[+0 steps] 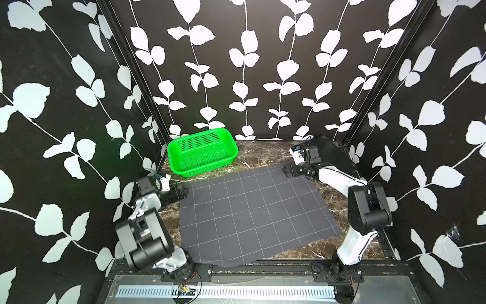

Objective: Roll up the pillowcase
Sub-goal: Fold the pillowcase at the center of the board.

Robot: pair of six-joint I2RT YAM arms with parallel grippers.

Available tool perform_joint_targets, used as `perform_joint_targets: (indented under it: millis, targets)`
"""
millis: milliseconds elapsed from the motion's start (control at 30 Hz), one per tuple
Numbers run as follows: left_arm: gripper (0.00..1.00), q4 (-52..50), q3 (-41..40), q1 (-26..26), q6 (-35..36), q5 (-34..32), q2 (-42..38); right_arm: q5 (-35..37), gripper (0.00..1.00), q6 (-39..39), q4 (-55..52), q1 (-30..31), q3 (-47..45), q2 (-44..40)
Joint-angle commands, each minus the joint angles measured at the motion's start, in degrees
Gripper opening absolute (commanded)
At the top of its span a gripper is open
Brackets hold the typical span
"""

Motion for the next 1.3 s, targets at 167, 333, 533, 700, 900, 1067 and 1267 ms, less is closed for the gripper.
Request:
perform_joint_targets:
  millis: [167, 333, 533, 700, 900, 1067, 1267]
  targets:
    - [0.90, -1.74, 7.71, 0.10, 3.25, 1.30, 9.08, 2.24, 0.99, 3.74, -6.93, 0.00, 8.48, 5.79]
    - [0.88, -2.64, 10.88, 0.09, 3.47, 3.37, 13.12, 2.38, 0.99, 4.14, -8.93, 0.04, 10.72, 7.74]
    - [0.81, -7.72, 14.94, -0.25, 6.09, 5.81, 17.50, 2.77, 0.98, 3.40, -10.84, 0.21, 13.32, 9.39]
    - [0.81, -10.40, 17.05, -0.30, 6.63, 5.26, 19.96, 3.82, 0.98, 2.58, -12.15, 0.26, 14.89, 9.99]
    - [0.78, -8.17, 15.65, -1.18, 4.04, 8.64, 21.37, 4.95, 0.98, 1.77, -12.88, 0.34, 16.33, 10.40]
    - [0.76, -9.29, 16.77, -1.98, 4.51, 8.55, 22.82, 4.62, 0.98, 2.04, -13.24, 0.31, 17.14, 11.63]
    - [0.64, -10.00, 17.60, -2.08, 4.62, 8.14, 24.14, 4.32, 0.97, 2.30, -14.04, 0.32, 17.97, 13.15]
